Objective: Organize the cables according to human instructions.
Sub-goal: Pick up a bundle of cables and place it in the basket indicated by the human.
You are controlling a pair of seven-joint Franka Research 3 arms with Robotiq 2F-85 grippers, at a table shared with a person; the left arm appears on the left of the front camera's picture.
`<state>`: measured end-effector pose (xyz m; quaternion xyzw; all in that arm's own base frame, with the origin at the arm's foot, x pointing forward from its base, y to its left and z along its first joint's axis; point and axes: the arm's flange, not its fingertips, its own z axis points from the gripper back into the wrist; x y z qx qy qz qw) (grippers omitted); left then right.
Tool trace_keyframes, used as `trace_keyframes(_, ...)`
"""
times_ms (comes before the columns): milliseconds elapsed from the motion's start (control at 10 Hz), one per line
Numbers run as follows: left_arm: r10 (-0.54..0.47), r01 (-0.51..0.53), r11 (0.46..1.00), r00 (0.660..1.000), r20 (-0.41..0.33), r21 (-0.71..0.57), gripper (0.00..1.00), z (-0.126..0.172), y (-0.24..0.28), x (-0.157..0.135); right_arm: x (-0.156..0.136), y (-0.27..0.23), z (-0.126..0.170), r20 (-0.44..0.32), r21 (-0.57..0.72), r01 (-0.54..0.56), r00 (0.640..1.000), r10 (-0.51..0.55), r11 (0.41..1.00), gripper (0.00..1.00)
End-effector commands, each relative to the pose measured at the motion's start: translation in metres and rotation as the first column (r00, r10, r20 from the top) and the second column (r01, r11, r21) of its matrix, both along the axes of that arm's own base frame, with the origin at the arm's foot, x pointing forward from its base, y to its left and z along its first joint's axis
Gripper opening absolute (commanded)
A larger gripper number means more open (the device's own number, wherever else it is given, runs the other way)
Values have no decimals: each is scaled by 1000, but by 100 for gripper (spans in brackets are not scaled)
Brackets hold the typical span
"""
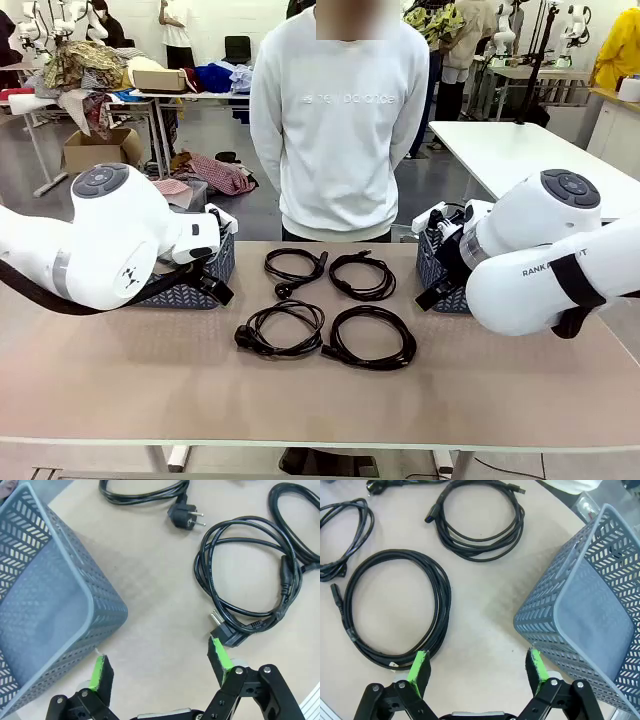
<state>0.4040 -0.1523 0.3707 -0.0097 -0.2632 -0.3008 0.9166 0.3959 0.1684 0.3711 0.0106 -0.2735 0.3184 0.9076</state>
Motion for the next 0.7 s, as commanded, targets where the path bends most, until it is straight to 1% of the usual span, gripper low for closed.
trace_keyframes(0,0,0,1000,1000,0,0,100,0,0,0,0,0,0,0,0,0,1000,0,1000,100)
trace_keyframes(600,0,0,1000,1000,0,0,100,0,0,0,0,0,0,0,0,0,1000,0,1000,100)
